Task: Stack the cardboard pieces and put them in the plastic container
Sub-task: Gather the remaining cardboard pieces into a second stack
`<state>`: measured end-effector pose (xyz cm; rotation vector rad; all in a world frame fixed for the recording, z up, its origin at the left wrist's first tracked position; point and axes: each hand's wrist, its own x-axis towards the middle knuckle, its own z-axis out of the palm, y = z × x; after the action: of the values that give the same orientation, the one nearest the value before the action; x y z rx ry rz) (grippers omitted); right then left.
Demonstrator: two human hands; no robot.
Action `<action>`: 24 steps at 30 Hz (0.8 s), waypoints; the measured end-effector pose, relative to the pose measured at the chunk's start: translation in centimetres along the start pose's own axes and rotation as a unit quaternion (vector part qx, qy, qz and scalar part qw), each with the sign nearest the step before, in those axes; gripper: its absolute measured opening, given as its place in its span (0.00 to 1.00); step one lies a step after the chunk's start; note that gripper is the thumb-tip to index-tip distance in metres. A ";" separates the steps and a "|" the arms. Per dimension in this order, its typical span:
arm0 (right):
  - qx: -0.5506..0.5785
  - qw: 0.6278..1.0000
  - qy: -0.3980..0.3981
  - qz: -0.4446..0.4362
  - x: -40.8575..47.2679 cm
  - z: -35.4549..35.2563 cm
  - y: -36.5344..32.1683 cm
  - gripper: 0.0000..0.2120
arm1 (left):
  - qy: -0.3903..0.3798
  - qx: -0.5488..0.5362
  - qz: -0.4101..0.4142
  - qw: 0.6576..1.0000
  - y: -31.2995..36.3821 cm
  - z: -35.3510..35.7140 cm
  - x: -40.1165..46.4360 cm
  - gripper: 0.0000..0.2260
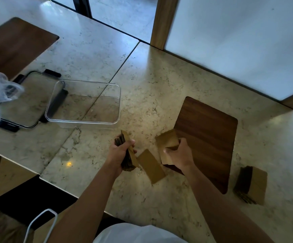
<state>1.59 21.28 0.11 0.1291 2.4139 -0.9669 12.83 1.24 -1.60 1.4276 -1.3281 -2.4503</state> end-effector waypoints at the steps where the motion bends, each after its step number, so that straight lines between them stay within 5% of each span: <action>1: 0.043 0.999 -0.006 0.021 -0.4 -0.3 -0.1 0.26 | 0.002 0.000 0.003 1.000 0.0 0.1 0.1 0.22; 4: 0.066 0.992 -0.106 0.032 -2.5 0.8 -0.3 0.34 | 0.007 0.002 0.006 1.000 0.0 0.3 0.2 0.22; 7: -0.116 0.980 -0.161 -0.030 -5.2 4.1 0.2 0.42 | 0.008 0.003 0.002 1.000 -0.3 0.2 0.3 0.23; 9: -0.272 0.949 -0.108 -0.114 -6.8 6.0 0.7 0.41 | -0.006 -0.026 0.023 0.999 -0.3 0.2 0.4 0.27; 12: -0.309 0.935 -0.004 -0.175 -7.4 6.6 1.3 0.34 | -0.059 -0.076 0.069 0.993 -0.2 0.1 0.4 0.36; 14: -0.254 0.952 0.021 -0.167 -6.7 5.7 1.2 0.26 | -0.073 -0.074 0.069 0.992 0.2 0.0 0.2 0.28; 17: 0.035 0.999 -0.005 0.001 -5.1 2.5 0.5 0.21 | -0.061 -0.052 0.058 0.995 0.7 0.1 -0.2 0.17; 21: 0.375 0.912 -0.052 0.156 -3.0 -1.0 0.0 0.17 | -0.103 0.015 -0.013 0.995 0.6 2.3 -1.0 0.22; 23: 0.412 0.891 -0.080 0.176 -3.3 -1.2 -1.3 0.05 | -0.166 0.057 -0.071 0.982 0.2 4.6 -1.8 0.24; 24: 0.373 0.909 -0.092 0.163 -3.6 -0.8 -1.8 0.06 | -0.193 0.069 -0.091 0.975 0.0 5.7 -2.2 0.21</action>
<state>3.82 20.85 3.51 0.6578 1.6619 -1.5945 10.02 5.87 1.30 1.1814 -1.5200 -2.9254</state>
